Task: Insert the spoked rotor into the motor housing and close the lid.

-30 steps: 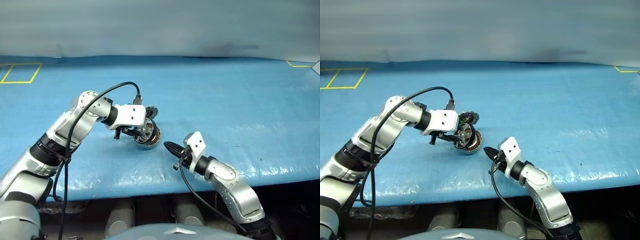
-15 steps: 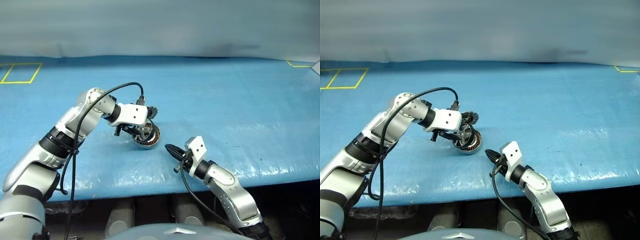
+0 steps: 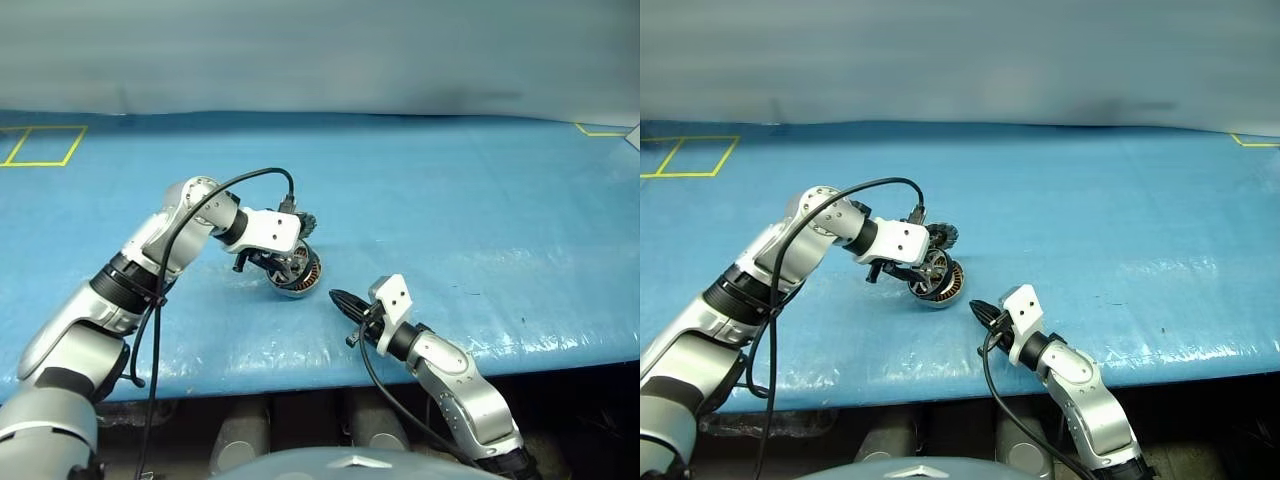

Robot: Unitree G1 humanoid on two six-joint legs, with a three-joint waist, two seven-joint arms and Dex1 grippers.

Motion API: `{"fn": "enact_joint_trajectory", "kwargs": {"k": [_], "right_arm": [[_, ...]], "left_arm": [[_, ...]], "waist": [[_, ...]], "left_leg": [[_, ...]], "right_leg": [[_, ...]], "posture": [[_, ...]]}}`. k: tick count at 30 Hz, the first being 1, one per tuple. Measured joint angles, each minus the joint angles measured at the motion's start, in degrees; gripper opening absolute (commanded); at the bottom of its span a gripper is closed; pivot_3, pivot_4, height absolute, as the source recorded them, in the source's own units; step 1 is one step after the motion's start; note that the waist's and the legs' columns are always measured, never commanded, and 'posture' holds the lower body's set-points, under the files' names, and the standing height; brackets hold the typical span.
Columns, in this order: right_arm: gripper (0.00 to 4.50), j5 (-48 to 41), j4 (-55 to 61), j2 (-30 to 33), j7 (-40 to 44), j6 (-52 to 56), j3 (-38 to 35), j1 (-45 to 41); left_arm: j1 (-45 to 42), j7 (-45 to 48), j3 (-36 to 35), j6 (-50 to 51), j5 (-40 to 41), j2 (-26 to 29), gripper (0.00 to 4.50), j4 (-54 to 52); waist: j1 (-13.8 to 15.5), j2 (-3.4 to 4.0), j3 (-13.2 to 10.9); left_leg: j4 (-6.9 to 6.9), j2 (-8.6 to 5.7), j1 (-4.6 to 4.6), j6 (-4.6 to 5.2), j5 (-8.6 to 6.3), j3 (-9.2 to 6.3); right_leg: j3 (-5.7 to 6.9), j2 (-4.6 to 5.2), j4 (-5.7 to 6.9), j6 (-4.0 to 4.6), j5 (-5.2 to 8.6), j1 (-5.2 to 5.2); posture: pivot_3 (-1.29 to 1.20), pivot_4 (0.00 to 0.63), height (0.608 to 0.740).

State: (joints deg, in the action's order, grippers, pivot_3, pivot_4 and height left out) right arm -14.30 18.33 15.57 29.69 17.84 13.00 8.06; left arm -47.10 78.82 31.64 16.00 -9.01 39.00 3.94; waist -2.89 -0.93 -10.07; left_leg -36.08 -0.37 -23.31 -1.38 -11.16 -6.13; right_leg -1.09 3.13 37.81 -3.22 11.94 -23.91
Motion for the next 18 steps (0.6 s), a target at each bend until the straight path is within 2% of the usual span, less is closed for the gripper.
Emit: {"fn": "enact_joint_trajectory", "kwargs": {"k": [18], "right_arm": [[0.00,-0.1,0.2,-0.2,-1.6,0.3,-0.1,0.3]], "left_arm": [[-4.2,4.1,1.7,-5.6,-4.0,-3.2,1.51,6.9]], "waist": [[0.2,0.00,0.0]], "left_leg": [[0.00,0.00,0.02,0.00,0.00,0.00]], "right_leg": [[0.00,0.00,-0.01,0.00,0.00,0.03]], "posture": [[0.00,0.150,0.740]]}}
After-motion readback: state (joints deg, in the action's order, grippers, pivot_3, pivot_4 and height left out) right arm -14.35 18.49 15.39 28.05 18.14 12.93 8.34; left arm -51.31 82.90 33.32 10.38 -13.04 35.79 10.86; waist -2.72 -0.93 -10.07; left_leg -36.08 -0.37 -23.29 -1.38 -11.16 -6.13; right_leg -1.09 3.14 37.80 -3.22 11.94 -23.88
